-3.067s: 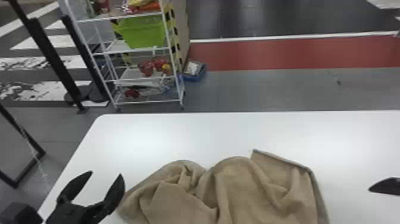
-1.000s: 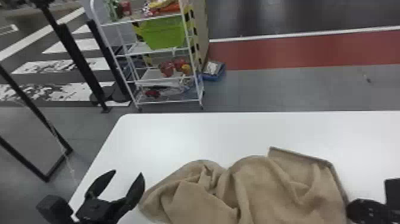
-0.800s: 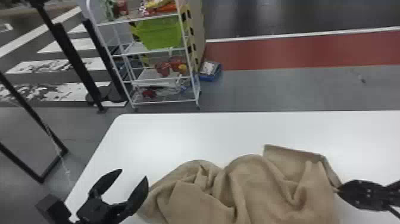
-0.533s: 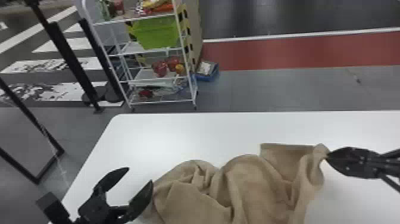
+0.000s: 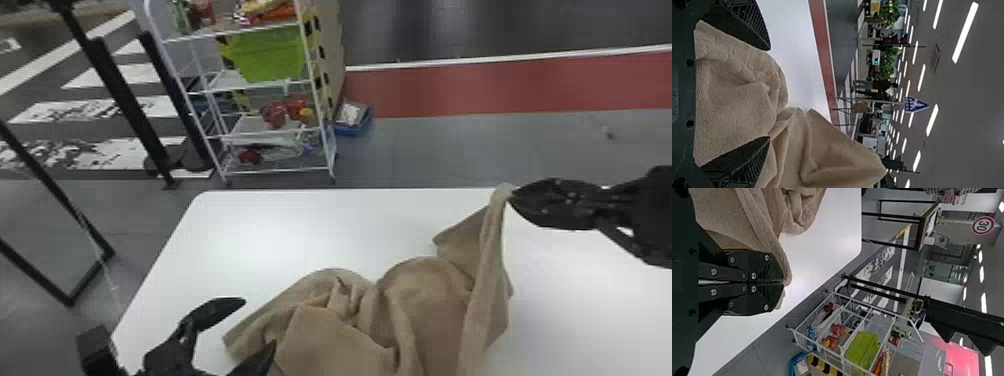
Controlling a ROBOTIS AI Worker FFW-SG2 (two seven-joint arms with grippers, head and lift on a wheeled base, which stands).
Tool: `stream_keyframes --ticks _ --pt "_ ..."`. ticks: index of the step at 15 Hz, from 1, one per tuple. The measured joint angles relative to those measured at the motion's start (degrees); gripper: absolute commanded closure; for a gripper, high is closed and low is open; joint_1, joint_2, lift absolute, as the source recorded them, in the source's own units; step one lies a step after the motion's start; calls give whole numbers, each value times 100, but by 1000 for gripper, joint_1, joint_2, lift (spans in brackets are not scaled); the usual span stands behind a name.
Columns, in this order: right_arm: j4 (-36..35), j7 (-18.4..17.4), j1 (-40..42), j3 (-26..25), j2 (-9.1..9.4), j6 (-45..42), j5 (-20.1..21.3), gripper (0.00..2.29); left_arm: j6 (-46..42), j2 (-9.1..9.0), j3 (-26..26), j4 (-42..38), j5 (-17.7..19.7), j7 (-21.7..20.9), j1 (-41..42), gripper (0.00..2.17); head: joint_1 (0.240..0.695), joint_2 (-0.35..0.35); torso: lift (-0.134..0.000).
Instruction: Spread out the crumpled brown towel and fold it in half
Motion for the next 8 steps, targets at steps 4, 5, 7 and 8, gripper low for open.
stream_keyframes --ticks 4,5,7,8 --pt "-7 -825 -537 200 172 461 -84 1416 243 0 -535 -172 -356 -25 27 76 695 174 -122" --pt "-5 -939 -705 263 251 596 -66 1416 249 0 -704 -180 -429 7 27 76 695 159 -122" --pt "0 -1160 -954 451 367 813 -10 1416 284 0 -1044 -201 -630 28 24 80 695 133 -122" --pt "3 -1225 -1029 566 380 886 48 1416 336 0 -1138 -233 -689 28 37 80 695 126 -122"
